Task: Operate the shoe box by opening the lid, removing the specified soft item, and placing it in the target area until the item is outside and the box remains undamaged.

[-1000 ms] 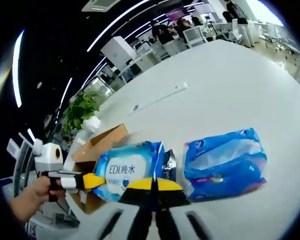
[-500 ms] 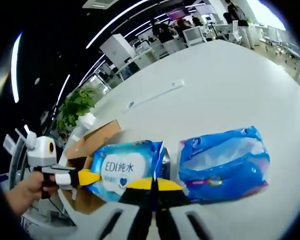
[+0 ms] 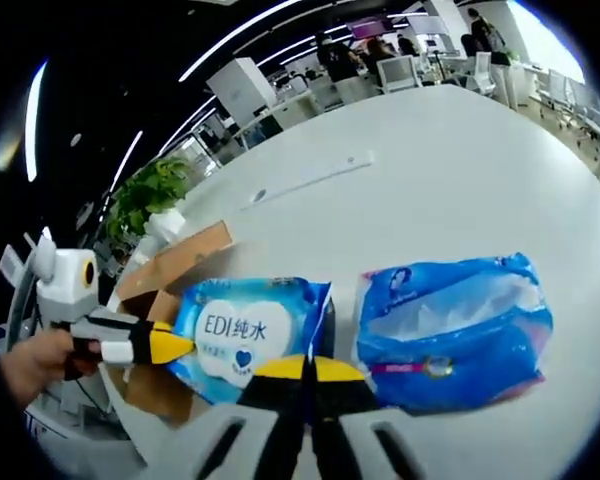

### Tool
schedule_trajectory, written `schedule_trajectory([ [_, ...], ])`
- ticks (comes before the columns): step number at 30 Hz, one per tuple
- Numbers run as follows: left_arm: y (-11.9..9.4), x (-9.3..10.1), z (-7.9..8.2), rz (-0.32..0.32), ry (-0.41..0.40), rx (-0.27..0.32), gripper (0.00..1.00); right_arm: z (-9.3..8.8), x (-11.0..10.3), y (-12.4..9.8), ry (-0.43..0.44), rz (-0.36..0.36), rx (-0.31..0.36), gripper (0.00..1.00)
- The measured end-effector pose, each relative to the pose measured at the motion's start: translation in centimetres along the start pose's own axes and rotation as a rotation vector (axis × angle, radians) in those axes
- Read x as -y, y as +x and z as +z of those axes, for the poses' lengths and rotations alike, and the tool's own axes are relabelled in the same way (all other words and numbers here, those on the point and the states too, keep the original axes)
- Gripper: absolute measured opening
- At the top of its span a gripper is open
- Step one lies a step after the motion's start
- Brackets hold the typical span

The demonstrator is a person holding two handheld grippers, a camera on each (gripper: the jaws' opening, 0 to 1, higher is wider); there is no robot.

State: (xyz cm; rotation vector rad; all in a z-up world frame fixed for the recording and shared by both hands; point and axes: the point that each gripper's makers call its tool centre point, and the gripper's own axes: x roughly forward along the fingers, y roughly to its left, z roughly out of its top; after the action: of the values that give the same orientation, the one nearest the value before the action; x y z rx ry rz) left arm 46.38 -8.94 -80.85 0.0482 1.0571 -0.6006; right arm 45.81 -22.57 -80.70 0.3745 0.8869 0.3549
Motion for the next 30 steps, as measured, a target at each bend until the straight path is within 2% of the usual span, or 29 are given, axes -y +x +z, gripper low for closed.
schedule_trajectory([
  [3, 0.1, 0.0, -0.1, 0.017, 0.032, -0.018, 0.05, 0.1, 0.5, 0.5, -0.016, -0.009, -0.002, 0.00],
  [5, 0.2, -0.1, -0.2, 0.034, 0.085, -0.033, 0.05, 0.1, 0.6, 0.7, -0.031, -0.015, -0.002, 0.00],
  [11, 0.8, -0.3, -0.5, 0.102, 0.324, -0.100, 0.06, -0.4, 1.0, 1.3, -0.068, -0.038, -0.018, 0.00],
  [18, 1.7, 0.1, -1.0, 0.126, 0.511, -0.159, 0.07, 0.0, 1.3, 1.2, -0.083, -0.065, 0.009, 0.00],
  [21, 2.0, 0.2, -1.3, 0.128, 0.537, -0.180, 0.07, 0.1, 1.3, 1.3, -0.087, -0.068, 0.016, 0.00],
  [24, 2.1, -0.1, -1.0, 0.131, 0.522, -0.190, 0.07, 0.3, 1.3, 1.3, -0.091, -0.073, 0.025, 0.00],
  [26, 2.1, -0.2, -0.9, 0.125, 0.509, -0.185, 0.07, 0.4, 1.3, 1.3, -0.109, -0.085, 0.033, 0.00],
  [28, 1.9, -0.2, -0.8, 0.113, 0.459, -0.171, 0.07, 0.4, 1.4, 1.4, -0.103, -0.089, 0.035, 0.00],
  [29, 1.7, -0.4, -0.8, 0.123, 0.449, -0.173, 0.10, 0.3, 1.4, 1.4, -0.103, -0.090, 0.036, 0.00],
  [30, 1.5, -0.6, -0.6, 0.132, 0.477, -0.162, 0.11, 0.6, 1.4, 1.3, -0.109, -0.090, 0.050, 0.00],
])
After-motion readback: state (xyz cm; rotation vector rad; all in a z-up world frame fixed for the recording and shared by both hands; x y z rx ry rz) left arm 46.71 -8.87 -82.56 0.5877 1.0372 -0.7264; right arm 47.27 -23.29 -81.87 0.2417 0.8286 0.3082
